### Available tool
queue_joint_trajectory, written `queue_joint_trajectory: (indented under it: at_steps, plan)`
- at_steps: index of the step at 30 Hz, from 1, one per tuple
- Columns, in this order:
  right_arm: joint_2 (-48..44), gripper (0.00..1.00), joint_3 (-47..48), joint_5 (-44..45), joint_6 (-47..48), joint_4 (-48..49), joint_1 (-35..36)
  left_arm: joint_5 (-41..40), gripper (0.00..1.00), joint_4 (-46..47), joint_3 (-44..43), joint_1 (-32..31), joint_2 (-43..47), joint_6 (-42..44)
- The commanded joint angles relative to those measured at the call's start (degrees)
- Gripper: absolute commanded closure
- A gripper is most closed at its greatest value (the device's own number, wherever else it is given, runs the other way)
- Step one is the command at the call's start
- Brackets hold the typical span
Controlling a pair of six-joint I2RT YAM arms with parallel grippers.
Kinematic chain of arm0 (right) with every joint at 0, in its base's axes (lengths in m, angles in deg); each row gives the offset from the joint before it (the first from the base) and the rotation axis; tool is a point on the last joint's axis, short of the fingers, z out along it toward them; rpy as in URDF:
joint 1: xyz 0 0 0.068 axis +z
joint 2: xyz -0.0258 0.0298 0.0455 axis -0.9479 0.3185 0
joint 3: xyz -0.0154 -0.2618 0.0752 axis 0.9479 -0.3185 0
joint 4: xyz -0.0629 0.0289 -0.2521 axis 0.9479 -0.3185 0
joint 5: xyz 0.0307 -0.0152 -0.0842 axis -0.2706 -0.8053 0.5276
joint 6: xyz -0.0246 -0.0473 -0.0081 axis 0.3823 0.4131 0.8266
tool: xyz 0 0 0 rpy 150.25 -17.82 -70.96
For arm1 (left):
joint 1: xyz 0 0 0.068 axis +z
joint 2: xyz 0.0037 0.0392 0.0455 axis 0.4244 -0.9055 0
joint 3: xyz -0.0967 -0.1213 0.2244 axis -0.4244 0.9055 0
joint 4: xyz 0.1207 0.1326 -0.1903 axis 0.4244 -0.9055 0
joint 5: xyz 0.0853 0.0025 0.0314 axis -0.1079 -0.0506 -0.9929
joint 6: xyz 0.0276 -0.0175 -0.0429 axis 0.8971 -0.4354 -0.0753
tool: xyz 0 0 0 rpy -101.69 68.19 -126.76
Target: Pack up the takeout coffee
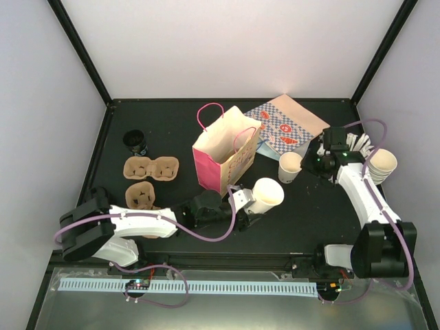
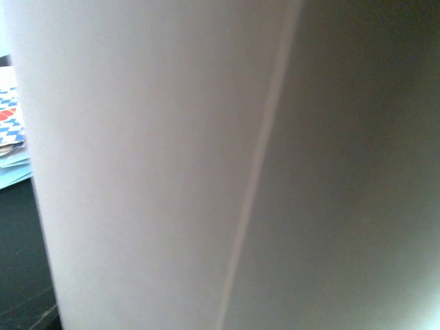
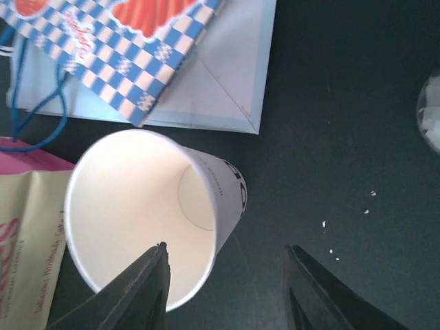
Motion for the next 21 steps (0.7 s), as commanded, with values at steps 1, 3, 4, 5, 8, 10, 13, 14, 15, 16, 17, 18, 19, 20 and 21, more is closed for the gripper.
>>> queue_joint_trajectory:
  at_steps: [1,3,4,5,8,10,13,14,15,16,17,18,19,20,21]
  plan:
    - [-5.3,0.52,3.5,-0.7,3.1,-4.5,0.1,-1.6,0.30,-1.1,-0.4,-0.3,2.2,1.6]
    - [-8.0,0.52,3.5,-6.9,5.0,-5.3,0.2,-2.1,0.30,-1.5,-0.5,-0.3,2.1,1.9]
    - [-9.1,0.52,3.4,-11.3,5.8,-6.0,0.2,-2.4,0.30,-1.9,-0.6,-0.3,2.0,2.2]
    - [-10.2,0.50,3.4,-15.3,6.5,-6.6,0.7,-2.7,0.30,-2.3,-0.7,-0.3,1.8,2.7]
    - [-12.8,0.48,4.5,-22.1,7.9,-10.4,3.8,-4.1,0.30,-3.9,-0.8,-0.2,0.9,4.1]
    - [-14.9,0.48,5.2,-25.3,9.0,-12.4,5.7,-4.4,0.30,-4.9,-0.9,0.0,0.4,4.1]
    - [-18.5,0.46,5.9,-29.5,10.6,-14.9,7.8,-4.1,0.30,-6.4,-1.2,0.2,0.2,3.2]
    - [-19.5,0.45,5.9,-30.0,10.8,-15.8,8.2,-4.0,0.30,-6.6,-1.1,0.1,0.2,3.0]
    - [-20.6,0.45,5.9,-30.4,10.9,-16.6,8.5,-4.1,0.30,-6.8,-0.9,0.1,0.2,2.9]
    - [-21.2,0.45,5.8,-31.3,11.1,-17.2,8.7,-4.2,0.30,-6.9,-0.8,0.1,0.3,3.0]
    - [-21.4,0.45,5.5,-32.4,11.4,-17.8,9.0,-4.1,0.30,-7.0,-0.7,0.1,0.2,3.4]
    - [-21.5,0.48,5.3,-33.1,11.6,-18.4,10.0,-4.0,0.30,-7.2,-0.6,0.1,0.1,3.9]
    - [-21.3,0.52,5.1,-33.3,11.8,-18.9,11.1,-4.1,0.30,-7.5,-0.7,0.1,0.1,4.3]
    - [-21.0,0.56,5.2,-32.8,12.1,-19.4,12.6,-4.2,0.30,-7.6,-0.8,0.1,0.0,4.8]
    - [-20.6,0.57,5.2,-31.9,12.2,-19.8,14.6,-4.2,0.30,-7.7,-0.9,0.1,0.0,5.2]
